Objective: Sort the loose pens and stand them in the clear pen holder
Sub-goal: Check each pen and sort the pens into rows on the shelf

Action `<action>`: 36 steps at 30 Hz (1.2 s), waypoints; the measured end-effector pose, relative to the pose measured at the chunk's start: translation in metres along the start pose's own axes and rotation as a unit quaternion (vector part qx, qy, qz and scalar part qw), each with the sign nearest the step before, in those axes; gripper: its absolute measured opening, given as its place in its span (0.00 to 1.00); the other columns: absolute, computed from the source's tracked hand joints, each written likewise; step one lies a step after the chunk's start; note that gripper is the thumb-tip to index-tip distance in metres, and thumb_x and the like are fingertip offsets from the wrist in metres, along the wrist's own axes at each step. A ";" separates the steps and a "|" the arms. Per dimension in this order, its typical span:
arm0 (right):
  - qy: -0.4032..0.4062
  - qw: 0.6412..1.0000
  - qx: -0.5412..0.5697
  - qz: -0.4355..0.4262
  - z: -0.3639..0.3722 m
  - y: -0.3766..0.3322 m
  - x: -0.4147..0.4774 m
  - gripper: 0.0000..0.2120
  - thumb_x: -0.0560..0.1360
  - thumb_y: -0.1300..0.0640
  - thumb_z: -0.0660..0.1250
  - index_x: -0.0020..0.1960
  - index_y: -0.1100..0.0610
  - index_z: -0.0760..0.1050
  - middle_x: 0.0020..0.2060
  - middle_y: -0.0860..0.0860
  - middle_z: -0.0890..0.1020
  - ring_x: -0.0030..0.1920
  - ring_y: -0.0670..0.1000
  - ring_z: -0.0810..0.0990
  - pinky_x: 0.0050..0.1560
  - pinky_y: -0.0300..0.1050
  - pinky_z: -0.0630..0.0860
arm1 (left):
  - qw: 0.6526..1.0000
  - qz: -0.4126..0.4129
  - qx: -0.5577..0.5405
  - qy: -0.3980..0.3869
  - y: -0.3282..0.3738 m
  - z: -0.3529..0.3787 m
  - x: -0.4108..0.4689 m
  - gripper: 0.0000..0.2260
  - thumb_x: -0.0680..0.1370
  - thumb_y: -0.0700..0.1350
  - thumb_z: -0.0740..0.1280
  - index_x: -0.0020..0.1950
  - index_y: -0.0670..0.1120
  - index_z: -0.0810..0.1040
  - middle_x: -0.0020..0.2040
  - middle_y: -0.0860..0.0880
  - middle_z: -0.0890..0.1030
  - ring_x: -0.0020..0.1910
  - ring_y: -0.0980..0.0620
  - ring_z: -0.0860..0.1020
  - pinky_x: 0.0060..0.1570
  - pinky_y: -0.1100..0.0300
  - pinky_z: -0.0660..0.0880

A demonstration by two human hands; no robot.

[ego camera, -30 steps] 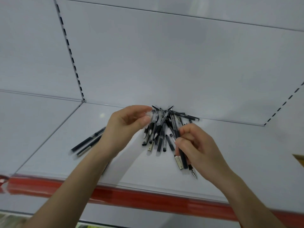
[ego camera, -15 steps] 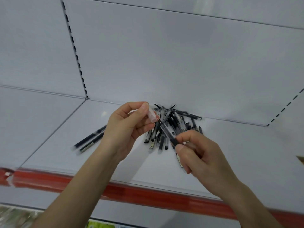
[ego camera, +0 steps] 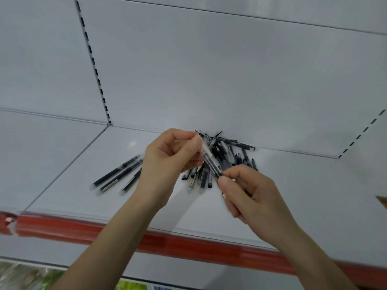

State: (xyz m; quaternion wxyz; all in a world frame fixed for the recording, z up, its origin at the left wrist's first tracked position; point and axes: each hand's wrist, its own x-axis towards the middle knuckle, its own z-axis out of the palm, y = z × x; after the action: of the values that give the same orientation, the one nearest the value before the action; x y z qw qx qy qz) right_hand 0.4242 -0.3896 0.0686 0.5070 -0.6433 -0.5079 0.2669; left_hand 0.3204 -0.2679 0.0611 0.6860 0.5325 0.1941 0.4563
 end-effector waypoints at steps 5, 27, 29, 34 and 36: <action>0.023 1.000 0.011 -0.009 0.004 0.005 0.000 0.09 0.76 0.60 0.63 0.37 0.55 0.72 0.18 0.50 0.70 0.19 0.43 0.64 0.23 0.31 0.63 | 1.000 -0.001 -0.002 0.013 -0.006 0.007 -0.002 0.06 0.67 0.43 0.69 0.43 0.44 0.79 0.31 0.49 0.81 0.34 0.50 0.80 0.38 0.62 0.79; -0.056 0.942 -0.329 0.005 0.032 0.045 0.082 0.11 0.75 0.51 0.65 0.44 0.61 0.73 0.37 0.53 0.81 0.37 0.53 0.81 0.43 0.51 0.76 | 0.794 0.001 0.608 0.003 -0.028 -0.064 0.027 0.16 0.76 0.49 0.65 0.63 0.50 0.74 0.37 0.53 0.75 0.41 0.52 0.73 0.43 0.61 0.68; -0.078 0.919 -0.386 0.018 0.039 0.046 0.086 0.14 0.73 0.50 0.67 0.46 0.60 0.71 0.42 0.55 0.81 0.42 0.56 0.80 0.45 0.54 0.76 | 0.770 -0.013 0.638 -0.014 -0.031 -0.066 0.026 0.17 0.75 0.50 0.66 0.64 0.50 0.72 0.42 0.51 0.76 0.43 0.52 0.72 0.42 0.61 0.66; -0.106 0.885 -0.451 0.050 0.032 0.041 0.086 0.09 0.71 0.59 0.66 0.38 0.59 0.67 0.35 0.53 0.80 0.38 0.56 0.79 0.32 0.45 0.71 | 0.767 -0.031 0.640 -0.023 -0.032 -0.069 0.029 0.17 0.75 0.51 0.66 0.62 0.49 0.73 0.42 0.52 0.75 0.43 0.52 0.72 0.42 0.61 0.65; -0.121 0.868 -0.478 0.058 0.030 0.040 0.085 0.14 0.70 0.64 0.65 0.31 0.58 0.61 0.28 0.51 0.71 0.33 0.55 0.75 0.26 0.41 0.62 | 0.762 -0.030 0.647 -0.023 -0.033 -0.068 0.035 0.15 0.76 0.48 0.65 0.61 0.47 0.74 0.43 0.51 0.75 0.44 0.51 0.73 0.43 0.60 0.66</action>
State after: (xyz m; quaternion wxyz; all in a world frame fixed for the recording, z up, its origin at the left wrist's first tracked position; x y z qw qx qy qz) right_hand 0.4431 -0.2985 0.0362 0.0556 -0.7977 -0.5928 0.0961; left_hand 0.3006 -0.2015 0.0148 0.1960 0.8539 0.4433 0.1898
